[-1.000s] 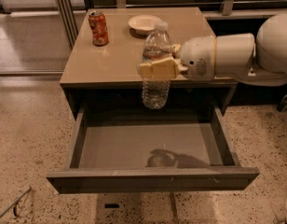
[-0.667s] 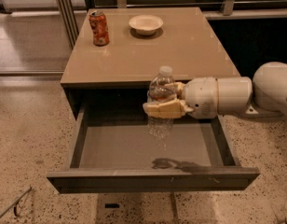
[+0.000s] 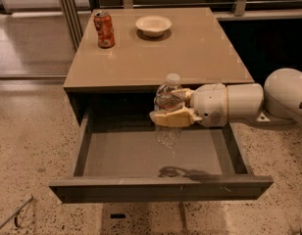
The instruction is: Place water bottle into top drawer
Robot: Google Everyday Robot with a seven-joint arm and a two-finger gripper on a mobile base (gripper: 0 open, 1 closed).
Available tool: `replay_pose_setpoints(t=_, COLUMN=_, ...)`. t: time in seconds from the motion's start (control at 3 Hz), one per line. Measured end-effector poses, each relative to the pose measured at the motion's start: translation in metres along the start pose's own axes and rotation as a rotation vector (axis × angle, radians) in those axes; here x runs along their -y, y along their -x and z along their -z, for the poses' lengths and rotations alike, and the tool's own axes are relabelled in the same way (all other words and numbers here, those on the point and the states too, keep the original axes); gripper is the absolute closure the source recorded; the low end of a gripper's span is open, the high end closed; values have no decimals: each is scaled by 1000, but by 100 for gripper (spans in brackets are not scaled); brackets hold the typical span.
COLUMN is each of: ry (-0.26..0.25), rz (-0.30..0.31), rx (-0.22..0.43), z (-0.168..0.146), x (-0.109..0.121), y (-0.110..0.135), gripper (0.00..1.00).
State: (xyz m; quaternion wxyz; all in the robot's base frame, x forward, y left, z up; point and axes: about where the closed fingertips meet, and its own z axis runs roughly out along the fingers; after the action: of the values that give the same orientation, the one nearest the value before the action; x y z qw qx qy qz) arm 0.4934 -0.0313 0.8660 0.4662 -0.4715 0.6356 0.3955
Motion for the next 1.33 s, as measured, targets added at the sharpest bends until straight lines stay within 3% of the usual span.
replay_pose_setpoints(t=0.33, ry=34, rz=68, rx=-28, z=-4, x=2, y=-6, gripper=100)
replay_pose_setpoints(t=0.67, ry=91, rz=175, rx=-48, z=-10, x=15, y=-20, gripper=100)
replay_pose_setpoints(t=1.0, ry=125, rz=242, rx=-19, z=-20, x=37, y=-41, gripper=100)
replay_pose_setpoints(t=1.33, ry=125, rz=258, rx=18, z=-30, x=56, y=-74, gripper=100)
